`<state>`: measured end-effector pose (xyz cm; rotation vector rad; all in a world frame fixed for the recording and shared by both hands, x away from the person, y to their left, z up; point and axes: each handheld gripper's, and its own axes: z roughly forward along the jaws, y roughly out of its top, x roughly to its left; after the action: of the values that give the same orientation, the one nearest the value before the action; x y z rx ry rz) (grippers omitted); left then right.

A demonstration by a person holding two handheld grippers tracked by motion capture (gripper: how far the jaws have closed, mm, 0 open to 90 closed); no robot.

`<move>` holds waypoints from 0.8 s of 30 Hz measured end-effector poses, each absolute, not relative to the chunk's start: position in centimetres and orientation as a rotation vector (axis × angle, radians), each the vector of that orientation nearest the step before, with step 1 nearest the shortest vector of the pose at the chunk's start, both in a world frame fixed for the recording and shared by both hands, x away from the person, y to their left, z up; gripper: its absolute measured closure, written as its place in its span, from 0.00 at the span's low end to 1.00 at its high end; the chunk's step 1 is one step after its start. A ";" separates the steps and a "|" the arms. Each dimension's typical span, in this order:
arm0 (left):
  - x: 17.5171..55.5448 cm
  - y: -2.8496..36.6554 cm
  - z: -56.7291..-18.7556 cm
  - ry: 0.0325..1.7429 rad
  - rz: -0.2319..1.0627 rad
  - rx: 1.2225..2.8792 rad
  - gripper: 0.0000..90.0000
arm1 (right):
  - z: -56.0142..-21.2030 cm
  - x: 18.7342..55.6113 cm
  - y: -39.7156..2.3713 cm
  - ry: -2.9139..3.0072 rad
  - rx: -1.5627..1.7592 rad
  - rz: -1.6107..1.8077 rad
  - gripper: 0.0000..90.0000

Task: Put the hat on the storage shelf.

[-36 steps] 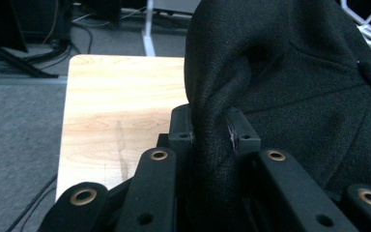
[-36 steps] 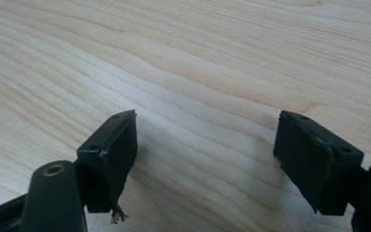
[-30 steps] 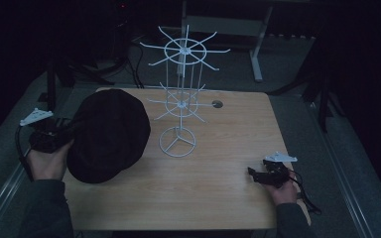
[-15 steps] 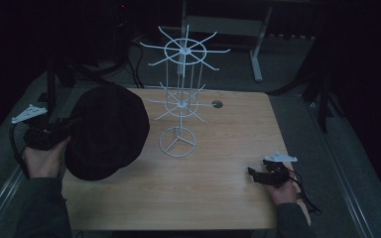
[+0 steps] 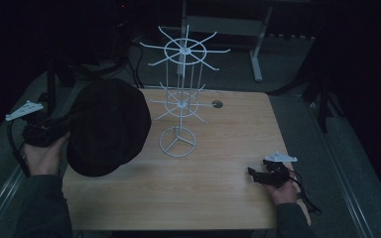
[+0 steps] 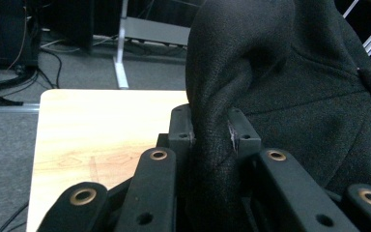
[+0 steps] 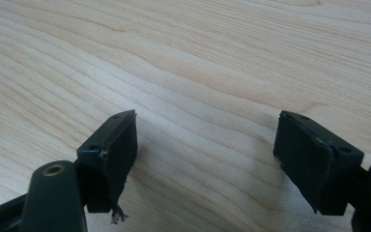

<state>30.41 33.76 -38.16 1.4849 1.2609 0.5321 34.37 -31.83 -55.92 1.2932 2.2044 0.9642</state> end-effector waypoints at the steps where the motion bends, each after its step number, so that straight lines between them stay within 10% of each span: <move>1: 30.4 33.8 -38.1 1.258 0.529 1.481 0.86 | -55.9 34.4 -31.8 2.204 1.293 0.965 0.26; 24: 30.7 33.7 -37.4 1.192 0.465 1.409 0.86 | -55.9 34.4 -31.8 2.205 1.290 0.964 0.26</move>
<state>30.68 33.69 -37.37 1.4086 1.1921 0.4653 34.39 -31.84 -55.93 1.2897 2.2045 0.9640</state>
